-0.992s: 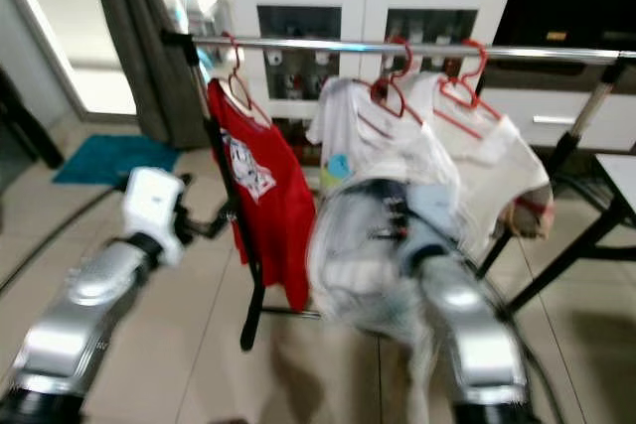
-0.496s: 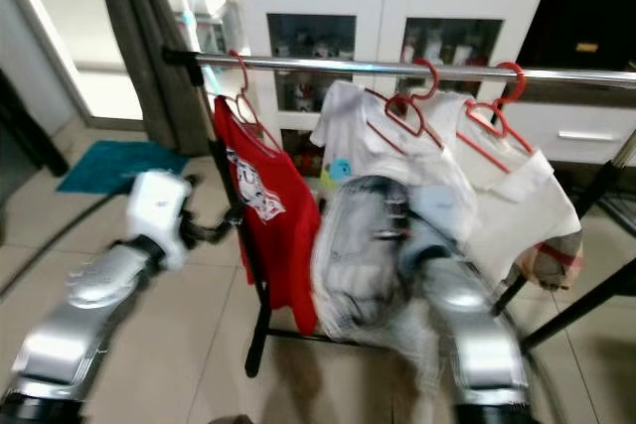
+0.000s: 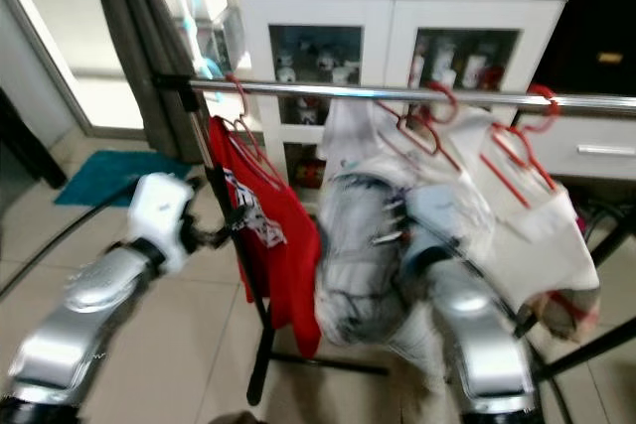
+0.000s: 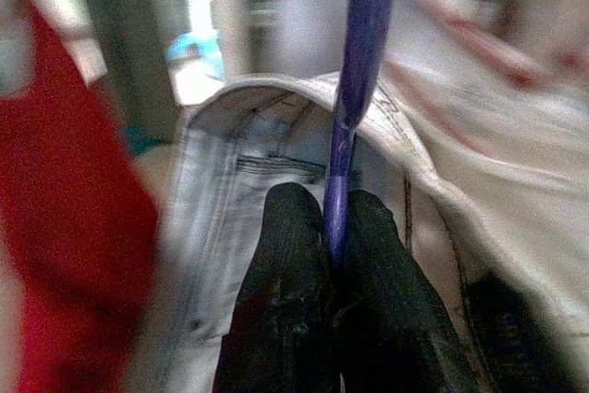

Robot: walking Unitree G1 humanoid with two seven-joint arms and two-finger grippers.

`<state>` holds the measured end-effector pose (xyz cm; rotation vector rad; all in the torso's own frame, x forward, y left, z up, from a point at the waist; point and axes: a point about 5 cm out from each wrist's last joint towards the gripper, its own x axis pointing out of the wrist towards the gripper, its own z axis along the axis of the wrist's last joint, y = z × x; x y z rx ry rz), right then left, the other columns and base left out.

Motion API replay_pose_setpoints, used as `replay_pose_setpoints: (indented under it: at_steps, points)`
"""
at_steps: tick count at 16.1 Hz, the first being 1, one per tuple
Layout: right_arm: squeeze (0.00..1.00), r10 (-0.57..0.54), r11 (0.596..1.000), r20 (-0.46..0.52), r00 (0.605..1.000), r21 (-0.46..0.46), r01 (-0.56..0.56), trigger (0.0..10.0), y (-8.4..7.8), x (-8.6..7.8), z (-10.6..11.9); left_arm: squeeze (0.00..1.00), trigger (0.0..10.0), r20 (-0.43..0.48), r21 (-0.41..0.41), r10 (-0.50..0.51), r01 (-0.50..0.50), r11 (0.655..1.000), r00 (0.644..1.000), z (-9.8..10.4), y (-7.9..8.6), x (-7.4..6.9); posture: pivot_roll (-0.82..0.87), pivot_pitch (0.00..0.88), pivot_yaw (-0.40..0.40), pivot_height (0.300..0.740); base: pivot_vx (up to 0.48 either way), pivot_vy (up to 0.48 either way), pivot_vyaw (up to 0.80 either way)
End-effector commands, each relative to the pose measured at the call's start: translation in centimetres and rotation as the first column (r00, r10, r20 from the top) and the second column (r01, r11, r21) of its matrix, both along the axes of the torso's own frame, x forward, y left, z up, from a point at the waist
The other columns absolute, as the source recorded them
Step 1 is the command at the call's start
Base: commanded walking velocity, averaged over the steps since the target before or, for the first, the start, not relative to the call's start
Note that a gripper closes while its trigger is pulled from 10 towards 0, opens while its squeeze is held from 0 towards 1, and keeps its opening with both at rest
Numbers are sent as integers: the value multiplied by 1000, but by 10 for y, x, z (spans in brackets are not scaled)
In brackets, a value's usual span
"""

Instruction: Hang hanger

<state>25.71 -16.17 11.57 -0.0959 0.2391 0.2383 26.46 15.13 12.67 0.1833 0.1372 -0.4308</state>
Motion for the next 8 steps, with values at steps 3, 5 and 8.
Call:
replay_pose_setpoints:
  at_steps: [3, 5, 8]
  points:
    - [0, 82, 996, 40, 996, -47, -80, 10000, -12, -9, 11, 0, 10000, 12, -6, -45, 45, 999, 999, 3, -6, -5, 43, 0, 58, 740, 0, 0, 0]
    - [0, 171, 983, 9, 985, -63, -170, 10000, -16, -19, 9, 0, 10000, 3, 15, -73, 73, 997, 997, 1, -7, -8, 41, 0, 60, 740, 0, 0, 0]
    - [0, 269, 963, -2, 963, -19, -269, 10000, -24, -31, 16, 0, 10000, -5, 27, -104, 104, 994, 995, -1, -8, -11, 40, 0, 58, 740, 0, 0, 0]
